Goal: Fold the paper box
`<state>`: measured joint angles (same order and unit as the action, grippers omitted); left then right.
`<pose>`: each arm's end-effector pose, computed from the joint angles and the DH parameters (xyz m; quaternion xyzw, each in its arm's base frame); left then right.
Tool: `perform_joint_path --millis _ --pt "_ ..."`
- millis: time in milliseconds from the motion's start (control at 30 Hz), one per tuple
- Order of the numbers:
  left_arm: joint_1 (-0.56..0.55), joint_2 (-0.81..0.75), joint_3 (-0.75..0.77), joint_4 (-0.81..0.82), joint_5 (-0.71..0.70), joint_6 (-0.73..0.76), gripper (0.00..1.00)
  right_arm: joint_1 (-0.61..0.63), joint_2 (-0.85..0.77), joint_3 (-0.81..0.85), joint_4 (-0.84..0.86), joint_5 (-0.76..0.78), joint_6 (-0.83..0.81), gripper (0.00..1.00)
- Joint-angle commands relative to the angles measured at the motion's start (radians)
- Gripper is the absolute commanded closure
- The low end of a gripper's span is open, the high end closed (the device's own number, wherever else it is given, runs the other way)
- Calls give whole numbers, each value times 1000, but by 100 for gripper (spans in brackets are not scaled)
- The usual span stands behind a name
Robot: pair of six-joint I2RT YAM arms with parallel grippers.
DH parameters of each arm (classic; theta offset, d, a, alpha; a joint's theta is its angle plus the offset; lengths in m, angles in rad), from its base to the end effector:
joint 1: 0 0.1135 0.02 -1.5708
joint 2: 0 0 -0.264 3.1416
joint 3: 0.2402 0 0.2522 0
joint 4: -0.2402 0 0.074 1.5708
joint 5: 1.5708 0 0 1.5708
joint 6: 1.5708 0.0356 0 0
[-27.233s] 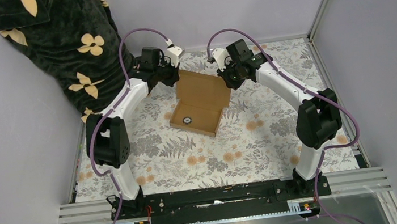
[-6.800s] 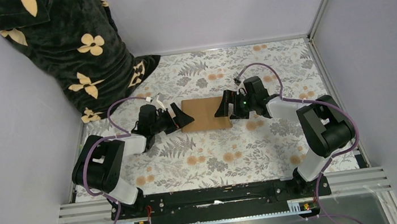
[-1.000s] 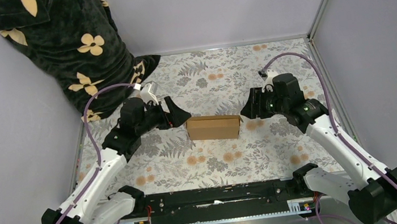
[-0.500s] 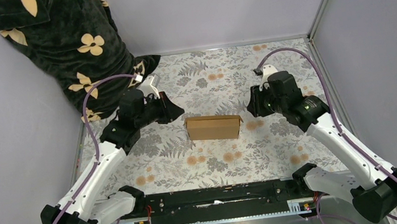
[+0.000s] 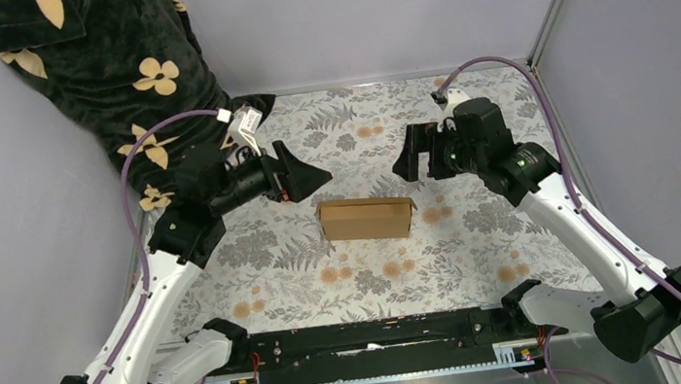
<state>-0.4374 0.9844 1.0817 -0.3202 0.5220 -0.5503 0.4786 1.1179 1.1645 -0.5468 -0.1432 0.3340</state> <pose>0.1865 -0.1068 0.3937 0.1182 0.7628 -0.4633 0.4353 0.2127 0.1161 0.3698 -0.0984 0.8530 0.2576 0.4431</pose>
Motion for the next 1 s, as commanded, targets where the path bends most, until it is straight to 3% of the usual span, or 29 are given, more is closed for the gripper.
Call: perform_joint_path --millis 0,167,267,467,600,667,833,967 --pt "17 -38 -26 103 96 -144 2 6 30 76 49 -39 164 0" --pt "33 -120 -137 279 99 -337 2 6 -19 33 135 -154 157 0" --pt "41 -110 -191 386 177 -455 2 6 -65 10 145 -125 140 0" --pt "42 -150 -265 550 253 -556 2 6 -86 82 3 -149 111 0" --pt "39 -121 -211 408 291 -483 1 6 -113 51 -13 -184 137 0" --pt "24 -107 -143 239 240 -383 2 6 -126 25 -24 -166 133 1" --pt "17 -124 -130 226 223 -306 2 6 -146 -20 -38 -84 100 15" --pt "17 -127 -120 59 68 -150 1 7 -123 -1 -85 -17 45 28"
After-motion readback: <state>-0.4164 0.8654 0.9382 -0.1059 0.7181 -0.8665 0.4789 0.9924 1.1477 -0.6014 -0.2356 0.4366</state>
